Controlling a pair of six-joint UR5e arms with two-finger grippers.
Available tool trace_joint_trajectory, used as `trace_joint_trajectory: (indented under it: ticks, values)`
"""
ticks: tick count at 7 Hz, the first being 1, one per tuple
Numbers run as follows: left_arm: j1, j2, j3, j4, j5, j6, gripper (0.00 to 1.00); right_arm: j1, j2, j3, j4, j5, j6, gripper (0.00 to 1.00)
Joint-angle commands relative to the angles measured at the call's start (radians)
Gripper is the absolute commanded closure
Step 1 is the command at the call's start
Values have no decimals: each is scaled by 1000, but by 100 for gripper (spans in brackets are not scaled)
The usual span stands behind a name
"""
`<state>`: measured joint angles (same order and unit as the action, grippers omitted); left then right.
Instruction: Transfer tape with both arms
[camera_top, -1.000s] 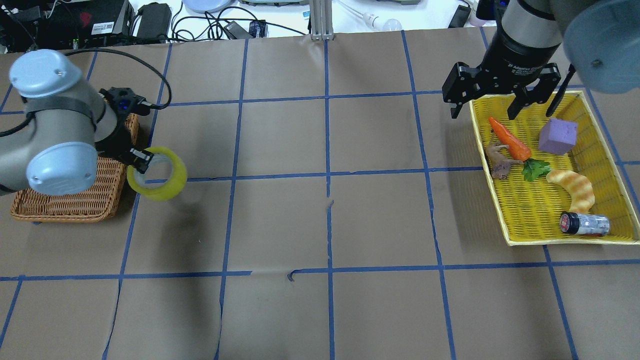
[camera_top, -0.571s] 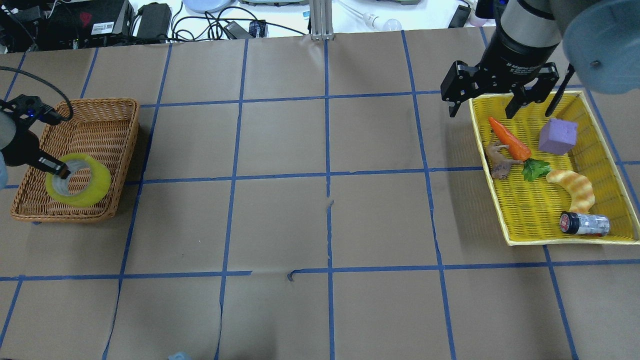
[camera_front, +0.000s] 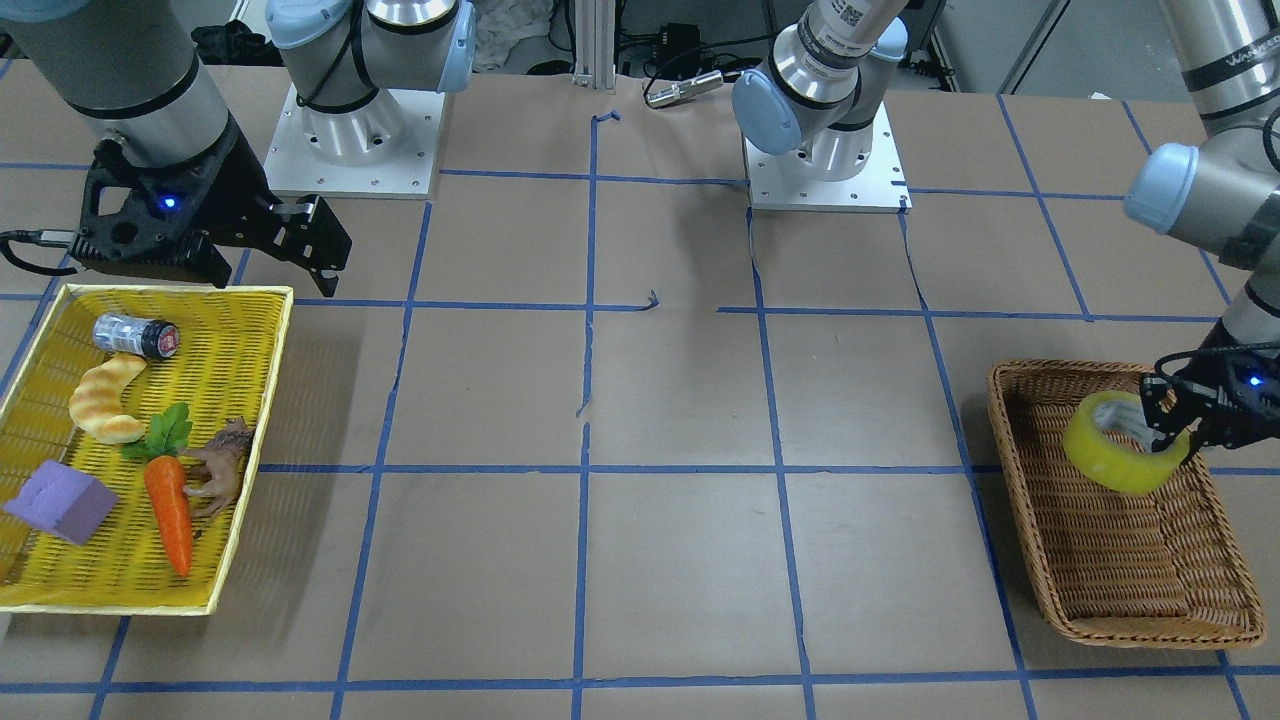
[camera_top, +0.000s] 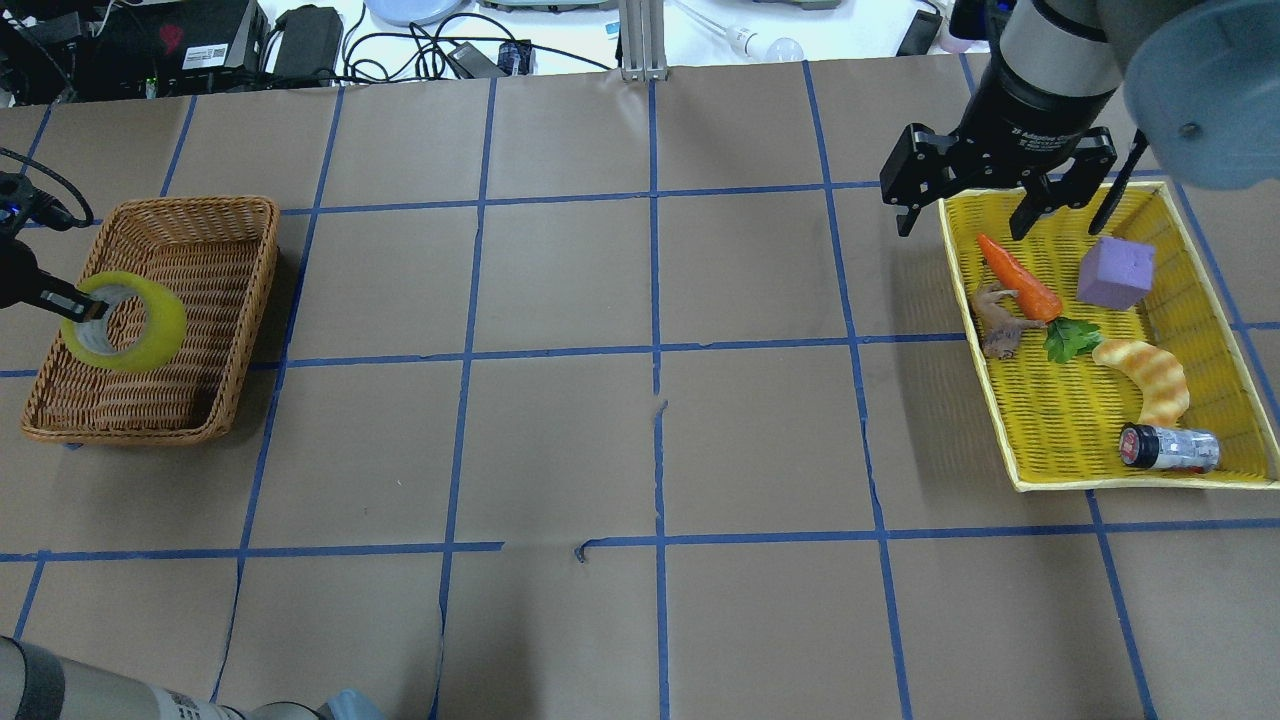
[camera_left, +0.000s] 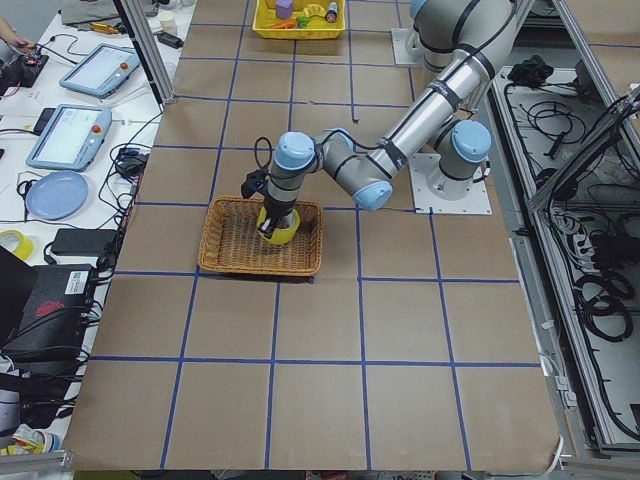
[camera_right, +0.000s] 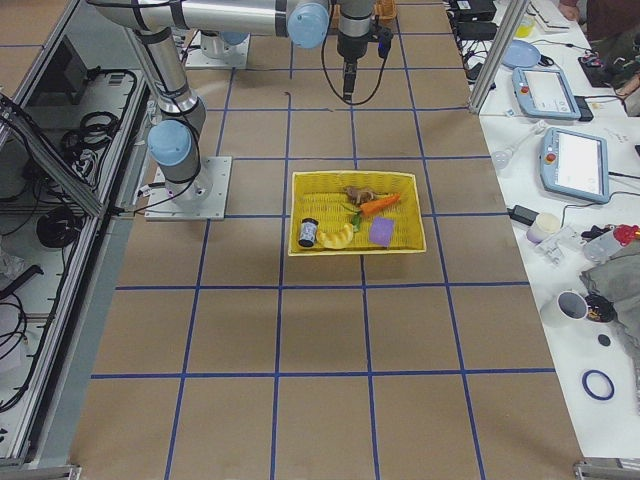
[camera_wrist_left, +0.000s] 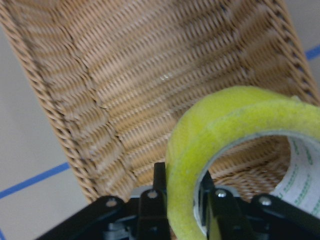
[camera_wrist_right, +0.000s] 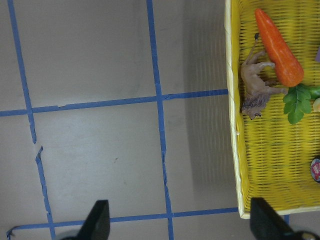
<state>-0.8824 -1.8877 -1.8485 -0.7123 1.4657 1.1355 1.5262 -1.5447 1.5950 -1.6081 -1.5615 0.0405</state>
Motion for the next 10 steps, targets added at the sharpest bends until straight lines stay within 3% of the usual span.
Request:
trace_joint_trajectory:
  ticks: [1,3,4,6,10]
  values:
    - [-3,-34,5,13,-92,-105,1,0,0,-1,-1,0,-4,0]
    - [-12,-6,18,16,-94,-180,0,0,2,0,-1,-9,-4,0]
    - [-57,22,70,-36,-31,-186,0,0,3,2,2,-14,-5,0]
    - [-186,106,129,-280,7,-517,0,0,3,2,2,-14,-5,0]
    - [-442,246,150,-606,8,-900,0,0,3,2,7,-15,-2,0]
